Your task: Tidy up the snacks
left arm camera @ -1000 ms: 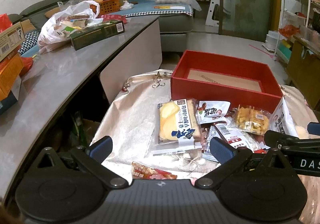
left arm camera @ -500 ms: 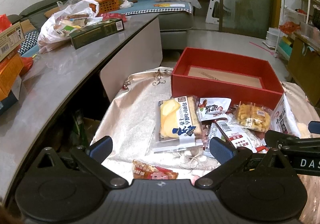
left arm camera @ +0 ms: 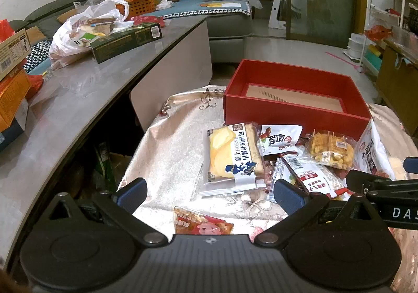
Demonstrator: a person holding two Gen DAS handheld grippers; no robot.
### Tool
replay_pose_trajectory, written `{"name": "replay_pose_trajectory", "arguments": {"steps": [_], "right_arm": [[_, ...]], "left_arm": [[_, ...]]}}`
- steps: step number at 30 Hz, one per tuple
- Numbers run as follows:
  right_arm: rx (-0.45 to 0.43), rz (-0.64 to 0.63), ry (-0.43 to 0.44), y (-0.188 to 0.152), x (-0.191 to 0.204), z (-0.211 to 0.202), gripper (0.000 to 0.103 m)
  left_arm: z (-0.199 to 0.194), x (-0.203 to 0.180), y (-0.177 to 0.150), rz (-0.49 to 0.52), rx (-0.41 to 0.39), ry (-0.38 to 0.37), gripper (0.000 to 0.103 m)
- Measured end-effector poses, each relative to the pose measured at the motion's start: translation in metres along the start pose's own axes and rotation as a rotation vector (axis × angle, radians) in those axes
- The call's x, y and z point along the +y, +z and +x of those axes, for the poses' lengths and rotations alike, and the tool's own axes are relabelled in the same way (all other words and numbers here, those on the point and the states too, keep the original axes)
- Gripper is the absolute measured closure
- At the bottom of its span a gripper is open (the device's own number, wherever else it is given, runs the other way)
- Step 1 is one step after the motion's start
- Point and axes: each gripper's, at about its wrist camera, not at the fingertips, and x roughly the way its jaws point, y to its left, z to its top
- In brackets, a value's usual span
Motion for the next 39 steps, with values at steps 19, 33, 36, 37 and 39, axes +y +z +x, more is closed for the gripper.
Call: {"name": "replay_pose_trajectory", "arguments": {"steps": [19, 33, 36, 37, 39], "right_arm": [[0.027, -0.012, 0.003, -0.001, 0.002, 0.003, 0.000], [0.079, -0.068, 0.034, -0.009, 0.017, 0.006, 0.000], [0.092, -0.079, 0.045, -0.011, 0.022, 0.009, 0.000], [0.097, -0.087, 0.047, -0.012, 0.024, 0.009, 0.000], [0.105, -0.100, 0.051, -0.013, 0.028, 0.010, 0.000]], "left_arm": [[0.001, 0.000, -0.004, 0.017, 0.018, 0.011, 0.007], [0.000, 0.012, -0.017, 0.031, 0.076, 0.029, 0.010], [0.002, 0.015, -0.020, 0.035, 0.096, 0.036, 0.010], [0.003, 0.016, -0.022, 0.038, 0.101, 0.039, 0.010], [0.005, 0.016, -0.025, 0.046, 0.112, 0.051, 0.010]]}}
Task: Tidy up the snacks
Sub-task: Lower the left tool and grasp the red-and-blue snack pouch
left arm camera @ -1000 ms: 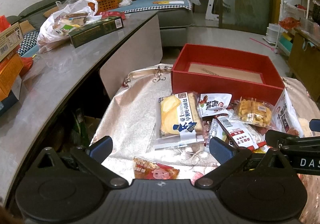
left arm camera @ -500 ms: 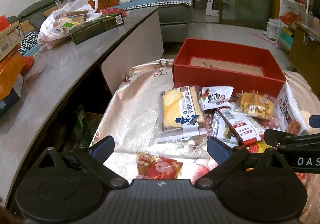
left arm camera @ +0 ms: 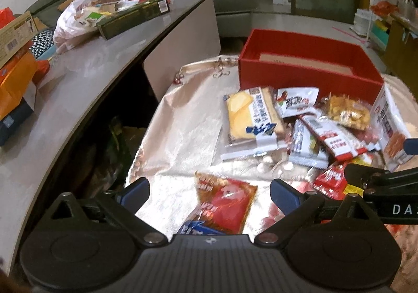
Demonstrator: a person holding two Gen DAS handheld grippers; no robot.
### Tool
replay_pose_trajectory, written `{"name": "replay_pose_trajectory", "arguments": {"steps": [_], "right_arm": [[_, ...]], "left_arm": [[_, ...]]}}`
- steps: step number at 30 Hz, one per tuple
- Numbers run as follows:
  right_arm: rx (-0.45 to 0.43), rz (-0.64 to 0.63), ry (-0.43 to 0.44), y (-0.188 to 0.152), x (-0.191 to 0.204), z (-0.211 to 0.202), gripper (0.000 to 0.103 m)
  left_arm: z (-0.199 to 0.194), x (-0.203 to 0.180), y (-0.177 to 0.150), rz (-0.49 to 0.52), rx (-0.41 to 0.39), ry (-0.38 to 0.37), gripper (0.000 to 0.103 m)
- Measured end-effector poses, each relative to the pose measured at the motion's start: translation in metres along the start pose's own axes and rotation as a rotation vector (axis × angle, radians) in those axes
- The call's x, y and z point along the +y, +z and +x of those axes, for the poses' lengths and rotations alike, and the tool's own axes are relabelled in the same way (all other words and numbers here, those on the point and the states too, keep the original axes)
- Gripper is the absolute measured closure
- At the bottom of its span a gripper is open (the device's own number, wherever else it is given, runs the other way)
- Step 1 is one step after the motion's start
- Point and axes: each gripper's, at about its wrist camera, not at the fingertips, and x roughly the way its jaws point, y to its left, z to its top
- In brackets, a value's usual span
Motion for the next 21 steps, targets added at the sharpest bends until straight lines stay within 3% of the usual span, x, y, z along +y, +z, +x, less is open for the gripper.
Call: {"name": "replay_pose_trajectory", "arguments": {"steps": [6, 11, 15, 21], "right_arm": [[0.043, -0.041, 0.020, 0.001, 0.010, 0.012, 0.000], [0.050, -0.033, 0.027, 0.003, 0.008, 0.013, 0.000], [0.052, -0.014, 0.015, 0.002, -0.004, 0.007, 0.000], [0.039, 0.026, 0.012, 0.003, -0.020, -0.001, 0.000]], "left_arm": [[0.014, 0.007, -0.006, 0.008, 0.056, -0.004, 0.009], [0.037, 0.007, -0.015, 0.030, 0.118, 0.036, 0.009], [0.054, 0.005, -0.023, 0.042, 0.186, 0.035, 0.010], [0.071, -0.002, -0.031, 0.070, 0.208, -0.001, 0.008]]}}
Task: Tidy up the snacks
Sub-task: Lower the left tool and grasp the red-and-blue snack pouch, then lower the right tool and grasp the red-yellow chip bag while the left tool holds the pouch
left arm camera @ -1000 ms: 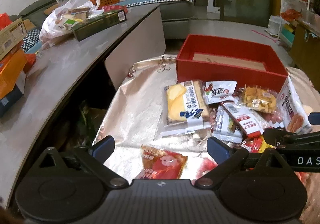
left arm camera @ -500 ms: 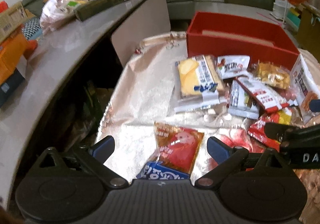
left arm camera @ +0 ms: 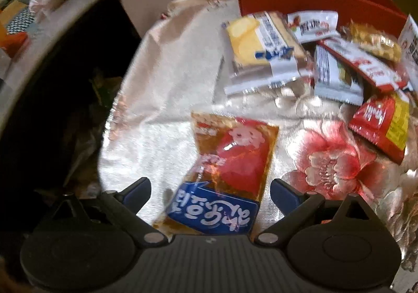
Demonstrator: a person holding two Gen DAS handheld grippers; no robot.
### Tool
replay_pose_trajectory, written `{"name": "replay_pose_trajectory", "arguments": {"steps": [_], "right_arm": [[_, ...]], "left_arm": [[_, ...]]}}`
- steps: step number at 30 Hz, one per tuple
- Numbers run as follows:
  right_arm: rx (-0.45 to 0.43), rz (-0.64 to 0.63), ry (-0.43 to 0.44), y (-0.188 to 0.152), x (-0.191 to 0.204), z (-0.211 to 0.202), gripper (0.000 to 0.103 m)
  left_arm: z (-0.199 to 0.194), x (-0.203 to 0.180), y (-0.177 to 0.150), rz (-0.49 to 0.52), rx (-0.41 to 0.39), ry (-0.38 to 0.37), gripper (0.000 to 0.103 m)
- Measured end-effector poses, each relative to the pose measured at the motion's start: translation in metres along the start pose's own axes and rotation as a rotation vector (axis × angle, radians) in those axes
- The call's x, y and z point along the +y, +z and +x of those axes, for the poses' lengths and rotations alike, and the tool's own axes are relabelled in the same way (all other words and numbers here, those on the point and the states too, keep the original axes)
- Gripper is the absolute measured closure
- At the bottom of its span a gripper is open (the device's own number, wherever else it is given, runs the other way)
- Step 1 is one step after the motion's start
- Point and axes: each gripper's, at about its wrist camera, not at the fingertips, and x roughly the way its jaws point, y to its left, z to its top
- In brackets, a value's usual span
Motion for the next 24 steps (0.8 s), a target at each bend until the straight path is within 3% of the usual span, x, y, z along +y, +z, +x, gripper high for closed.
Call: {"name": "replay_pose_trajectory", "arguments": {"steps": [6, 8, 12, 16, 24], "right_arm": [[0.038, 0.017, 0.005, 0.006, -0.003, 0.016, 0.000], [0.050, 0.021, 0.012, 0.007, -0.004, 0.022, 0.000], [0.055, 0.024, 0.015, 0.010, -0.003, 0.024, 0.000], [0.051, 0.037, 0.024, 0.011, -0.008, 0.021, 0.000], [0.045, 0.115, 0.001, 0.007, -0.033, 0.016, 0.000]], "left_arm": [[0.010, 0.020, 0.000, -0.096, 0.018, -0.101, 0.007], [0.012, 0.026, 0.001, -0.132, 0.037, -0.142, 0.014], [0.004, 0.022, 0.003, -0.107, 0.033, -0.188, 0.044], [-0.001, 0.022, 0.003, -0.108, 0.045, -0.200, 0.055], [-0.025, 0.024, 0.004, -0.139, -0.026, -0.285, 0.059]]}}
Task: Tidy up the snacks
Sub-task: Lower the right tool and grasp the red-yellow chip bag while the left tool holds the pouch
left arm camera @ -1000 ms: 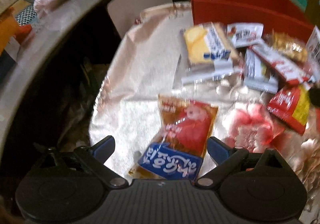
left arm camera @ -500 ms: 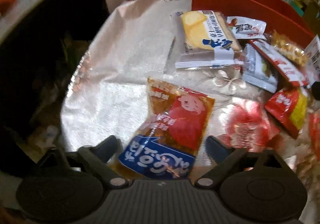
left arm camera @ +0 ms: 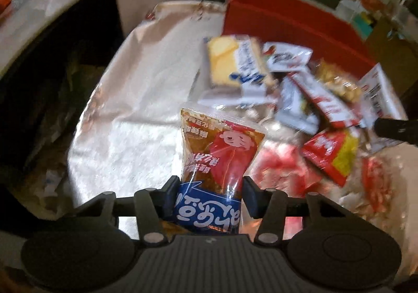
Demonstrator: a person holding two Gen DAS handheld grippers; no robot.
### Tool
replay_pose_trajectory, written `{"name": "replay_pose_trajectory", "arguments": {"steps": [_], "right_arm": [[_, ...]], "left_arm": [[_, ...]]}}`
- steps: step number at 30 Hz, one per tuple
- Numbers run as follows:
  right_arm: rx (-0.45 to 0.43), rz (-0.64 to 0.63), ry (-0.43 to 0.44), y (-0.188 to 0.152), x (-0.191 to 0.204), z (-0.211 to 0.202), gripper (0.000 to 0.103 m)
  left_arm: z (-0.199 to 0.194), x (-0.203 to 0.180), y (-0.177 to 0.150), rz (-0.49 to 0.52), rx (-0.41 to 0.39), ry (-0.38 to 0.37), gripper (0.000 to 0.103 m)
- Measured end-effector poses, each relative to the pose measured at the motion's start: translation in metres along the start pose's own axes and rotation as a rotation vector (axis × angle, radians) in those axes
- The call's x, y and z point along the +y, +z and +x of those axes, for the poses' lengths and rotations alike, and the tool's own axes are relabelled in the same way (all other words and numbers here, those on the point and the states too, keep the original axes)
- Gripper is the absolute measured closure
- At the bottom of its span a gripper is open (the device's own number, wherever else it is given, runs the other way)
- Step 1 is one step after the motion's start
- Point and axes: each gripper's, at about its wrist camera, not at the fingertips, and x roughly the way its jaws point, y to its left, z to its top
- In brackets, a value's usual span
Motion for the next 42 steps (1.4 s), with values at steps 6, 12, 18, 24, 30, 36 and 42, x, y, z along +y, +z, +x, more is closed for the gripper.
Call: {"name": "replay_pose_trajectory", "arguments": {"steps": [6, 12, 18, 24, 30, 36, 42], "right_arm": [[0.028, 0.058, -0.002, 0.000, -0.010, 0.010, 0.000], [0.084, 0.144, 0.015, -0.003, -0.001, 0.031, 0.000], [0.098, 0.182, -0.026, -0.008, 0.018, 0.056, 0.000], [0.058, 0.185, -0.131, -0.022, 0.034, 0.072, 0.000], [0.150, -0.042, -0.109, -0.037, 0.037, 0.067, 0.003], [0.212, 0.005, -0.110, -0.051, 0.005, 0.035, 0.030], [0.124, 0.173, -0.016, -0.040, -0.003, 0.026, 0.012]], "left_arm": [[-0.005, 0.003, 0.008, -0.046, -0.017, -0.077, 0.059], [-0.011, -0.001, 0.011, -0.048, -0.029, -0.128, 0.059], [-0.012, -0.001, 0.012, -0.064, -0.016, -0.166, 0.059], [-0.009, 0.000, 0.012, -0.078, 0.006, -0.191, 0.059], [-0.011, 0.001, 0.012, -0.072, 0.016, -0.226, 0.058], [-0.013, -0.007, 0.013, -0.047, 0.014, -0.251, 0.058], [-0.009, -0.015, 0.011, -0.046, 0.022, -0.239, 0.058]]}}
